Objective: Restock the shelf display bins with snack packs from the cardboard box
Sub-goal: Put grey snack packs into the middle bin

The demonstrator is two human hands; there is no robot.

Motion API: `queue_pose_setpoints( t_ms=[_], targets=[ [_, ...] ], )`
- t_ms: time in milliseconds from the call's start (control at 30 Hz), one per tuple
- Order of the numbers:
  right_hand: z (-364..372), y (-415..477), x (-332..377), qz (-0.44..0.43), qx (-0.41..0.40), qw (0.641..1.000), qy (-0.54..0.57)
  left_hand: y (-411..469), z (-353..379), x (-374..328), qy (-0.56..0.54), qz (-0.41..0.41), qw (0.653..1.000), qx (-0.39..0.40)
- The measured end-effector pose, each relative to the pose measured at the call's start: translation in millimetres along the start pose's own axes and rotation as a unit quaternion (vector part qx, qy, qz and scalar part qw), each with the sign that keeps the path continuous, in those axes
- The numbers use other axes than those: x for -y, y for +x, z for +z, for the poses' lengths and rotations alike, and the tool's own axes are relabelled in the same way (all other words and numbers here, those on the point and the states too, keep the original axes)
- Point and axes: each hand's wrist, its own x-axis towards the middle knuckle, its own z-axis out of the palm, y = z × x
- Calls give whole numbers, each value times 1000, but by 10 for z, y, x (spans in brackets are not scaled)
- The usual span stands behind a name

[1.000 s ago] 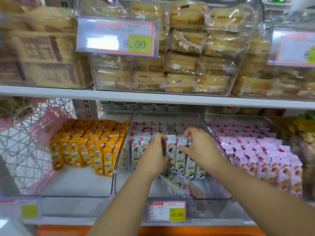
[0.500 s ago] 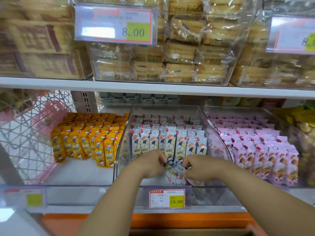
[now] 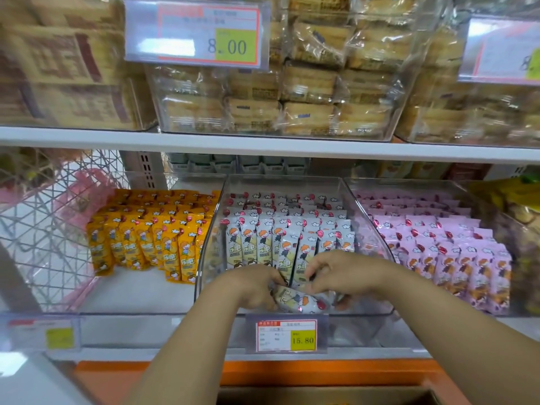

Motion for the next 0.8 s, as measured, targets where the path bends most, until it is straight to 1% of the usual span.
queue_pose_setpoints(
  t_ms=[133, 233, 300, 433, 600, 667, 800],
  targets=[
    [-31, 11, -4, -42, -42, 998, 23, 6, 2, 42, -15, -2, 998, -60],
    [-42, -24, -9, -64, -32, 993, 89, -45, -23, 30, -19, -4, 996, -88],
    [-49, -37, -18, -76, -43, 991, 104, -120, -50, 4, -8, -5, 995, -99],
    [-89, -50, 14, -117, -138, 980, 79, -320, -152, -61, -41, 13, 984, -172],
    [-176, -158, 36, -132, -237, 960, 63, -558, -251, -46, -99, 32, 963, -247],
    [-208, -172, 14, -142, -251, 954, 85, -652, -275, -23, -104, 27, 957, -270],
    [-222, -211, 19, -161, -244, 939, 182, -806, -289, 32, -92, -6, 942, -324]
  ],
)
